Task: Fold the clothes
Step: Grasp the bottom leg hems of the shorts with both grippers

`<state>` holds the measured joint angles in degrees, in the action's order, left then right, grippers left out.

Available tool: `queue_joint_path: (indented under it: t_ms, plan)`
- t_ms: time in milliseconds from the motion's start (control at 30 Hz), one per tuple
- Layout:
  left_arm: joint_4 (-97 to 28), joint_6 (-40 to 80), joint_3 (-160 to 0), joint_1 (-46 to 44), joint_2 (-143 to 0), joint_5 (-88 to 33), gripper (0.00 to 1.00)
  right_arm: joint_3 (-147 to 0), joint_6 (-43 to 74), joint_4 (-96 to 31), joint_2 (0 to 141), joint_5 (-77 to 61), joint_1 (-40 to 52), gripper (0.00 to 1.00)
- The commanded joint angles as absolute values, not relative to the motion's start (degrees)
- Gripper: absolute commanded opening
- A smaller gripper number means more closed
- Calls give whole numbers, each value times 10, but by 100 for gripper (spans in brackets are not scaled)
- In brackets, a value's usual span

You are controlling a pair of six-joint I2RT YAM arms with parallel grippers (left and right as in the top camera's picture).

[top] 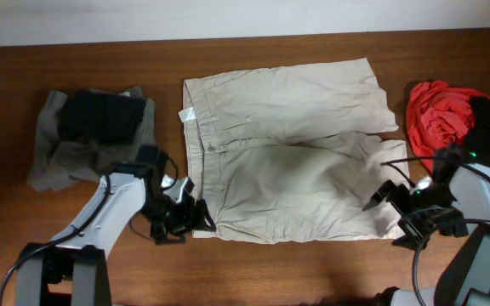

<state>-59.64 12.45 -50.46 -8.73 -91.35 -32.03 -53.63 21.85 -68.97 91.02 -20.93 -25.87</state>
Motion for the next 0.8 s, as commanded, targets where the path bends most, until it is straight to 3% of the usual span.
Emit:
queue_joint_path:
  t_ms: [0, 300, 767]
  plan:
    - [-586, 174, -479, -90, -906, -358, 83, -530, 195, -685, 901, -225, -280, 99]
    - [-483, 295, -420, -90, -907, -305, 86, -530, 173, -672, 901, -225, -285, 99]
    - [-416, 365, -413, -90, -921, -278, 58, -530, 164, -664, 900, -236, -285, 99]
